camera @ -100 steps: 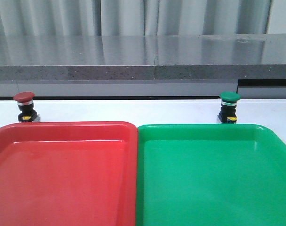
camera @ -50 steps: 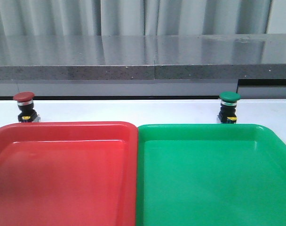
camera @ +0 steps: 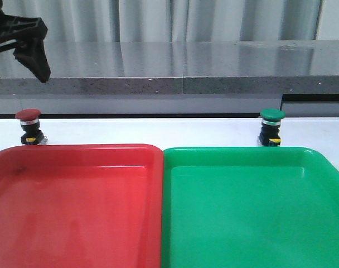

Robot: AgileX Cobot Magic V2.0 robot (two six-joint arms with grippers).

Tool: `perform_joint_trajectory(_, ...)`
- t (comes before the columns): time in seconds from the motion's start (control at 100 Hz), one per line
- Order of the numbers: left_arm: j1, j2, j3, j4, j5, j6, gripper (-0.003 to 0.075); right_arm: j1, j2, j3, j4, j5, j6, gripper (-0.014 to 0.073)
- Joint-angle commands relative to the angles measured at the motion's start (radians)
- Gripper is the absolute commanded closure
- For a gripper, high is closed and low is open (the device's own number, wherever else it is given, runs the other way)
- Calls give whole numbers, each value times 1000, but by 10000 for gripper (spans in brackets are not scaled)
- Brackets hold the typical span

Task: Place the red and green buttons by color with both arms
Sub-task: 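Lower the left gripper onto the red-capped button and close it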

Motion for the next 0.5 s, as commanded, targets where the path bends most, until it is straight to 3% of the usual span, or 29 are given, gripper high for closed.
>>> perform_joint_trajectory(0.0, -5, 2, -56, 5, -54, -1, 134, -7, -18, -13, -7, -85, -4, 703)
perform_joint_trajectory(0.49, -5, 146, -83, 21, -113, -16, 134, -7, -18, -13, -7, -85, -4, 703)
